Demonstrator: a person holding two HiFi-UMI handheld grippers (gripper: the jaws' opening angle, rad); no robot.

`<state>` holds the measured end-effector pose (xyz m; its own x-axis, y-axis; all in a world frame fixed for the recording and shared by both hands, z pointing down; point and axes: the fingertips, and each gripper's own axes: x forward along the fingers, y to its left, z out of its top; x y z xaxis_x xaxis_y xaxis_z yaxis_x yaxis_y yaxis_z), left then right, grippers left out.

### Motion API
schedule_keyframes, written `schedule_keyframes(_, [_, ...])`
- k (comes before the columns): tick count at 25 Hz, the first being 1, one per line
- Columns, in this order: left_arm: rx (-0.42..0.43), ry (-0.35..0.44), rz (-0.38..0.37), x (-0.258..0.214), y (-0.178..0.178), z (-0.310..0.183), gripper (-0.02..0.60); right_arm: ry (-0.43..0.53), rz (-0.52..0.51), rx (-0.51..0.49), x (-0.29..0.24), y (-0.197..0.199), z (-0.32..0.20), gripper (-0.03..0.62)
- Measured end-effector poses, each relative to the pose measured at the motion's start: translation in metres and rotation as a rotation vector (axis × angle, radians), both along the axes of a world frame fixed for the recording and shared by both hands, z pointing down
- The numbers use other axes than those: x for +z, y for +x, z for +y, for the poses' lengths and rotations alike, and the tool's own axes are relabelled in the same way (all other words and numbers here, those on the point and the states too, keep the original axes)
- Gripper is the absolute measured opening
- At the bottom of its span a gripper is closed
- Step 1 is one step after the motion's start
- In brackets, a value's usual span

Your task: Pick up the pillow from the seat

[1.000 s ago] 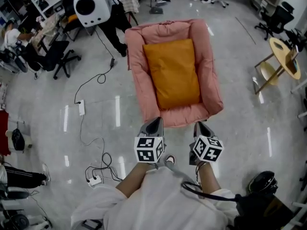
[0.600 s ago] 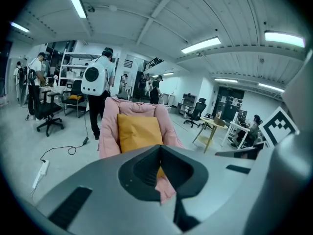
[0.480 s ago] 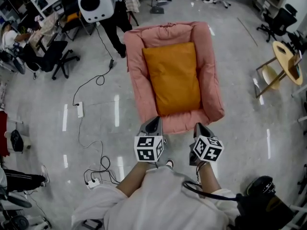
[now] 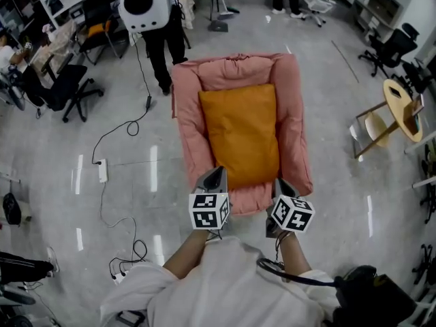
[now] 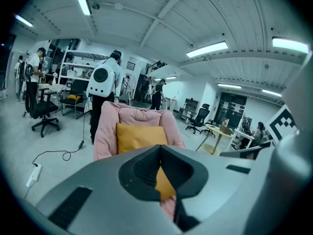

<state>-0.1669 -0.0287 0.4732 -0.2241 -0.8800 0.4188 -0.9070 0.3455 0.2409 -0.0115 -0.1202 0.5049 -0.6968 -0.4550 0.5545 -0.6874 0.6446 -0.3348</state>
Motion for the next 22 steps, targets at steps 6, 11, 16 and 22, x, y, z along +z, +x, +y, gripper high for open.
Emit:
schedule_keyframes(6, [-0.012,0.008,0.029,0.005,-0.043,-0.031,0.006,0.017,0.021,-0.017,-0.004,-0.043,-0.028,0.029])
schedule_keyframes(11, [-0.024,-0.004,0.047,0.015,-0.073,-0.043,0.005,0.018,0.044,-0.025,-0.001,-0.065,-0.042,0.029])
schedule_keyframes(16, [-0.025,-0.031,0.049,0.020,-0.085,-0.047,0.005,0.005,0.052,-0.033,0.002,-0.075,-0.048,0.029])
schedule_keyframes(22, [-0.020,-0.084,0.049,0.032,-0.078,-0.053,0.005,-0.063,0.062,-0.051,0.027,-0.075,-0.052,0.029])
